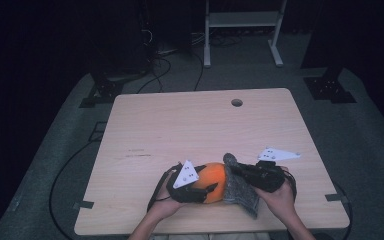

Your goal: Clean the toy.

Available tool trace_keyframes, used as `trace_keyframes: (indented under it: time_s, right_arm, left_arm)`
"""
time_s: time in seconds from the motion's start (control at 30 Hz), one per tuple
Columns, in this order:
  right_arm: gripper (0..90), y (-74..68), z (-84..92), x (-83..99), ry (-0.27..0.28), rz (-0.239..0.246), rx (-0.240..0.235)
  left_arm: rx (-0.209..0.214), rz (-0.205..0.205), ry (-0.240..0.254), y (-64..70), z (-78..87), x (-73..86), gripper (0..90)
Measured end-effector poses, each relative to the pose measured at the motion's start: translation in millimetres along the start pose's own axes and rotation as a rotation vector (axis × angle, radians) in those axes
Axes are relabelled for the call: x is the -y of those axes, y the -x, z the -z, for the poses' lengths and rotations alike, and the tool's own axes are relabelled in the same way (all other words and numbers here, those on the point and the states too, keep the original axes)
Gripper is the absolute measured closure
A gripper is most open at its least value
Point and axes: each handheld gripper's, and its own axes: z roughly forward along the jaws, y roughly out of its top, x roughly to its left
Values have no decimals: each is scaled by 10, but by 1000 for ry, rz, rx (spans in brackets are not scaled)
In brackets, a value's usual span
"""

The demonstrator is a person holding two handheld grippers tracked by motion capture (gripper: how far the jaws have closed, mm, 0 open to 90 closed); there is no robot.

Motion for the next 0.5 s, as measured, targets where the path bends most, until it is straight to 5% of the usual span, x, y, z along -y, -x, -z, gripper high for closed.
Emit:
trace_keyframes:
  time_s: [0.13,0.2,0.3,0.5]
  right_arm:
    - [791,-181,-11,-50,27,46,-112]
    - [791,-236,-60,-49,1,86,-97]
    - [792,-128,-83,-16,-11,39,-107]
    - [791,-100,-51,11,-27,56,-100]
  left_arm:
    - [3,-20,-4,52,-33,-13,347]
    - [5,-26,-7,66,-29,-12,347]
    - [31,-19,8,42,-4,-5,307]
    - [93,26,52,-61,47,21,185]
